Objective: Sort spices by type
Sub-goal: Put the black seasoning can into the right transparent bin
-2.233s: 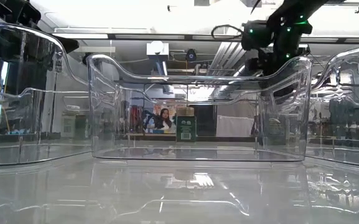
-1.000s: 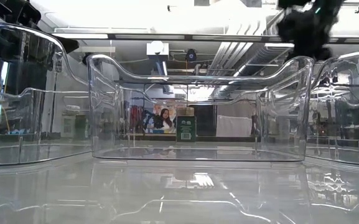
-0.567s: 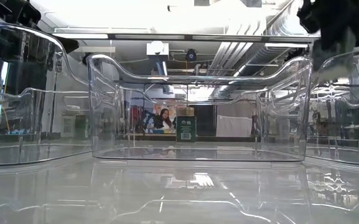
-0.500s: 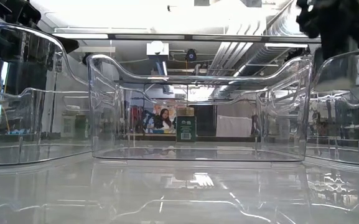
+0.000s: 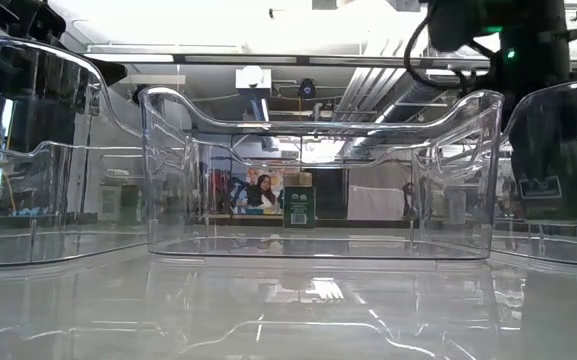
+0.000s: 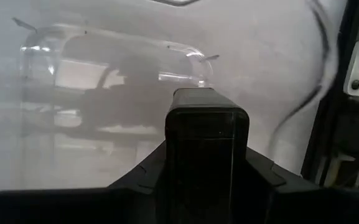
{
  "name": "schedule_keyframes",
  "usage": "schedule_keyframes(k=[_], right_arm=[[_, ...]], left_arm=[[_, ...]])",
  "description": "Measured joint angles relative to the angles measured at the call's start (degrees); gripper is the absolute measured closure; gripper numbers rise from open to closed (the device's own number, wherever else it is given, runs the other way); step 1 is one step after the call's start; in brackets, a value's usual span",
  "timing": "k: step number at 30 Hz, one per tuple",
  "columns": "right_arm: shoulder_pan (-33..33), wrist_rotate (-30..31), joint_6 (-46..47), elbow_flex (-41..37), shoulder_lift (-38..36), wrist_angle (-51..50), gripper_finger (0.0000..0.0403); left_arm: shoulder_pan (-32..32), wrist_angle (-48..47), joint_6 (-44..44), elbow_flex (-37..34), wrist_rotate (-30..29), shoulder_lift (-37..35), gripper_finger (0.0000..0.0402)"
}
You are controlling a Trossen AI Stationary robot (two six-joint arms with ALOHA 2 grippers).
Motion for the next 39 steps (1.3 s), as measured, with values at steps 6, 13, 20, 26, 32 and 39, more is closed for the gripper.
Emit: schedule_keyframes(k=[6, 13, 20, 26, 32, 39], right_arm=[[-1.21, 1.12, 0.08, 0.00, 0.63, 0.54, 0.0273], [-1.62, 1.06, 1.03, 0.00, -2.45, 0.77, 0.0263], [-1.64, 0.75, 0.99, 0.00, -3.18, 1.42, 0.0211], [-2.48, 0.66, 1.47, 0.00, -3.18, 1.60, 0.0181], [-1.83, -1.00, 1.01, 1.97, -6.39, -0.09, 0.0179], [-0.12, 4.74, -2.50, 8.47, -9.44, 1.89, 0.0215]], left_arm=[[0.01, 0.00, 0.01, 0.00, 0.00, -0.02, 0.0402], [0.01, 0.00, -0.01, 0.00, 0.00, 0.00, 0.0401], [0.01, 0.00, 0.00, -0.01, 0.00, 0.00, 0.0402], [-0.01, -0.01, 0.00, -0.01, 0.00, -0.01, 0.0402], [-0.01, -0.01, -0.01, 0.00, -0.01, -0.01, 0.0402], [0.01, -0.01, -0.01, -0.01, 0.00, 0.00, 0.0401]])
